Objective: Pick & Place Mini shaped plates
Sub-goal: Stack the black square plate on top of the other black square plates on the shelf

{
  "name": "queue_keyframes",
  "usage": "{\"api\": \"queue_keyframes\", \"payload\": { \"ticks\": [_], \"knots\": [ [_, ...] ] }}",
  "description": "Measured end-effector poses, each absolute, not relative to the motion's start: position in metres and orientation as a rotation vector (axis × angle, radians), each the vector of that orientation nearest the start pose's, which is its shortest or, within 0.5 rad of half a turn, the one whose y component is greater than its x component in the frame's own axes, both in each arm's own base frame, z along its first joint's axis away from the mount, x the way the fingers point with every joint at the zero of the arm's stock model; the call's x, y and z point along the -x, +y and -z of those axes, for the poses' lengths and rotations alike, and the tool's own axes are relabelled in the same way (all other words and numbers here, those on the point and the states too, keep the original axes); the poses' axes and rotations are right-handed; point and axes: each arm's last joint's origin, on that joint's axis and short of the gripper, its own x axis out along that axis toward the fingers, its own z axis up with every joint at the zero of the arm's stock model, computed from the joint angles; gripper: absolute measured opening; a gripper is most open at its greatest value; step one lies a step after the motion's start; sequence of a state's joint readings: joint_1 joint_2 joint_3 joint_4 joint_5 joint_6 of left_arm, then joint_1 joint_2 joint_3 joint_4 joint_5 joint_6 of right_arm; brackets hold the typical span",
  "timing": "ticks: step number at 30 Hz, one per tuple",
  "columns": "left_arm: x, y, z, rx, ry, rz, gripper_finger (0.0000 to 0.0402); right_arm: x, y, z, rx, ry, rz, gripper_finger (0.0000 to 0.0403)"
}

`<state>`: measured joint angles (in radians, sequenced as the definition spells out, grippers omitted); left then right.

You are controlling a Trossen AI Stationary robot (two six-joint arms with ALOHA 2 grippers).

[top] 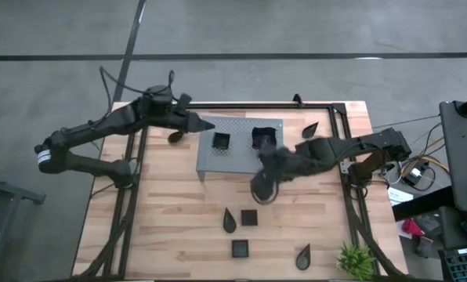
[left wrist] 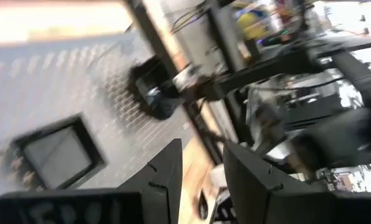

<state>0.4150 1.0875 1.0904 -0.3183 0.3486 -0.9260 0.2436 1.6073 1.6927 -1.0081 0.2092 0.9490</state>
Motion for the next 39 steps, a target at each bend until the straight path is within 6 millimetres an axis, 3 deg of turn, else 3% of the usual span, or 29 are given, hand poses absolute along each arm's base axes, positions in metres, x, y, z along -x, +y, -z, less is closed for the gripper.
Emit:
{"api": "queue_keyframes", "payload": {
  "ticks": [9,14,20,23,28,33,39],
  "knots": [
    [-0.208,0.071,-0.392,0.895,0.083,-0.124,0.0108,-0.304,0.109,-0.322,-1.012,1.067,0.478,0.0219],
    [-0.210,0.064,-0.400,0.890,0.023,-0.085,0.0108,-0.296,0.122,-0.287,-1.090,1.139,0.564,0.0219],
    [-0.212,0.054,-0.408,0.819,-0.036,-0.018,0.0108,-0.294,0.130,-0.239,-1.240,1.076,0.607,0.0219],
    [-0.212,0.051,-0.410,0.769,-0.047,-0.001,0.0108,-0.297,0.128,-0.217,-1.350,0.950,0.625,0.0219],
    [-0.211,0.049,-0.411,0.744,-0.031,0.052,0.0108,-0.303,0.128,-0.187,-1.387,0.794,0.606,0.0219],
    [-0.208,0.048,-0.413,0.738,-0.027,0.092,0.0108,-0.310,0.132,-0.162,-1.368,0.859,0.648,0.0219],
    [-0.204,0.046,-0.415,0.732,-0.032,0.116,0.0108,-0.325,0.138,-0.149,-1.342,0.873,0.687,0.0219]
  ]
}}
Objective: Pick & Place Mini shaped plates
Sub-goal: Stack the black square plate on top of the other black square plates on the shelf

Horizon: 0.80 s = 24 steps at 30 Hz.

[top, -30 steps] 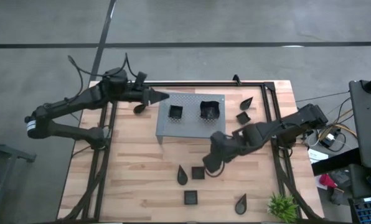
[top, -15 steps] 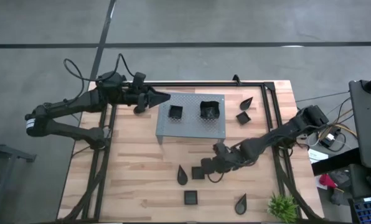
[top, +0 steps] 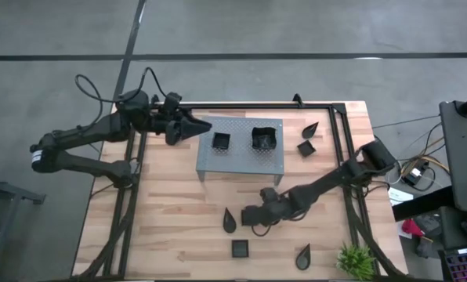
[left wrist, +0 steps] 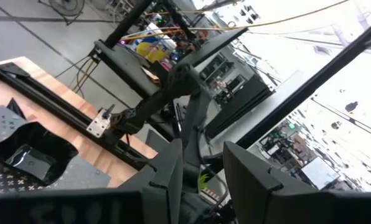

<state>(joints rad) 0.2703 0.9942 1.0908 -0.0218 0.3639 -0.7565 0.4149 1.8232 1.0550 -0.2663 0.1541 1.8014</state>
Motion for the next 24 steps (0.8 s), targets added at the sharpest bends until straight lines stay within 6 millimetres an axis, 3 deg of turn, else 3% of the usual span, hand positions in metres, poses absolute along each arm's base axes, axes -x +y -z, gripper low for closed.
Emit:
{"api": "queue_keyframes", "payload": {
  "ticks": [12,17,24],
  "knots": [
    [-0.202,0.045,-0.416,0.732,-0.026,0.135,0.0108,-0.341,0.145,-0.142,-1.285,0.922,0.768,0.0200],
    [-0.202,0.045,-0.416,0.730,-0.027,0.136,0.0108,-0.337,0.143,-0.142,-1.258,0.939,0.788,0.0147],
    [-0.202,0.045,-0.416,0.730,-0.025,0.135,0.0108,-0.338,0.143,-0.143,-1.246,0.940,0.769,0.0025]
  ]
}}
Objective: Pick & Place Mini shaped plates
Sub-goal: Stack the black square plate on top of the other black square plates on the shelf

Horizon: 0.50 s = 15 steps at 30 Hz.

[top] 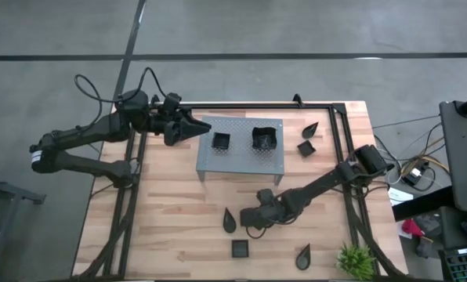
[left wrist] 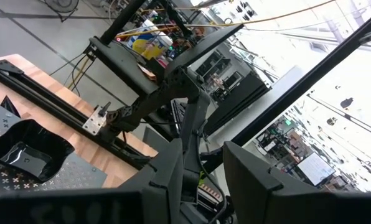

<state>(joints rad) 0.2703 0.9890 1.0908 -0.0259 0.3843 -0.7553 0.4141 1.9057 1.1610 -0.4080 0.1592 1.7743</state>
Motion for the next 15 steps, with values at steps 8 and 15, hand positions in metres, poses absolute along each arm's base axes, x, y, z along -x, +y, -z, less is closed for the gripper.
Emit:
{"api": "queue_keyframes", "payload": {
  "ticks": [8,15],
  "knots": [
    [-0.202,0.045,-0.416,0.729,-0.025,0.135,0.0108,-0.340,0.145,-0.149,-1.254,0.930,0.749,0.0008],
    [-0.202,0.045,-0.414,0.736,-0.011,0.130,0.0108,-0.352,0.150,-0.170,-1.242,0.905,0.667,0.0008]
  ]
}}
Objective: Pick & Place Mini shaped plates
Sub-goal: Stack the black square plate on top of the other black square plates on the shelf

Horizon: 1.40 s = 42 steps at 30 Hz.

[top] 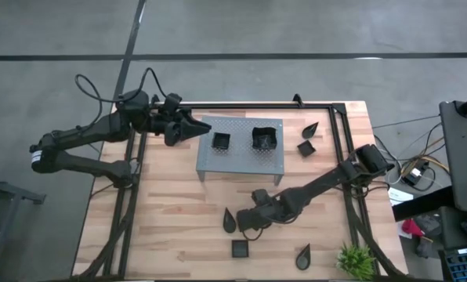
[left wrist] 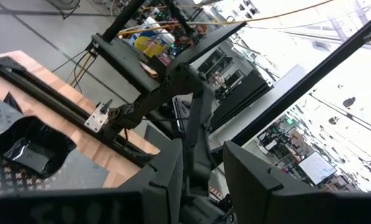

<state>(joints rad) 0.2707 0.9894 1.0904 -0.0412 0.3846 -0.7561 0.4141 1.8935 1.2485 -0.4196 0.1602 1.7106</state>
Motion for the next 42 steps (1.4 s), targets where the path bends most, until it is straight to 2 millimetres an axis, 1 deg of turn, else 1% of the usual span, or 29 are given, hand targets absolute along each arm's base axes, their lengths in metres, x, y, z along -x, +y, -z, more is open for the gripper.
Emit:
{"api": "queue_keyframes", "payload": {
  "ticks": [4,6,12,19,26,35,38,42],
  "knots": [
    [-0.203,0.045,-0.413,0.741,0.002,0.127,0.0108,-0.353,0.150,-0.180,-1.201,0.929,0.699,0.0008],
    [-0.203,0.045,-0.413,0.741,0.001,0.127,0.0108,-0.352,0.149,-0.182,-1.177,0.942,0.718,0.0008],
    [-0.203,0.045,-0.413,0.742,0.003,0.127,0.0108,-0.353,0.149,-0.184,-1.177,0.949,0.705,0.0008],
    [-0.203,0.045,-0.413,0.743,0.003,0.127,0.0108,-0.349,0.148,-0.176,-1.168,0.990,0.723,0.0008],
    [-0.203,0.045,-0.413,0.745,0.004,0.128,0.0108,-0.341,0.144,-0.163,-1.169,1.035,0.762,0.0008],
    [-0.203,0.045,-0.413,0.747,0.004,0.128,0.0108,-0.342,0.142,-0.160,-1.166,1.012,0.755,0.0009],
    [-0.203,0.045,-0.413,0.747,0.004,0.127,0.0108,-0.339,0.141,-0.156,-1.165,1.017,0.773,0.0020],
    [-0.203,0.045,-0.413,0.747,0.005,0.128,0.0108,-0.336,0.140,-0.151,-1.164,1.026,0.789,0.0051]
  ]
}}
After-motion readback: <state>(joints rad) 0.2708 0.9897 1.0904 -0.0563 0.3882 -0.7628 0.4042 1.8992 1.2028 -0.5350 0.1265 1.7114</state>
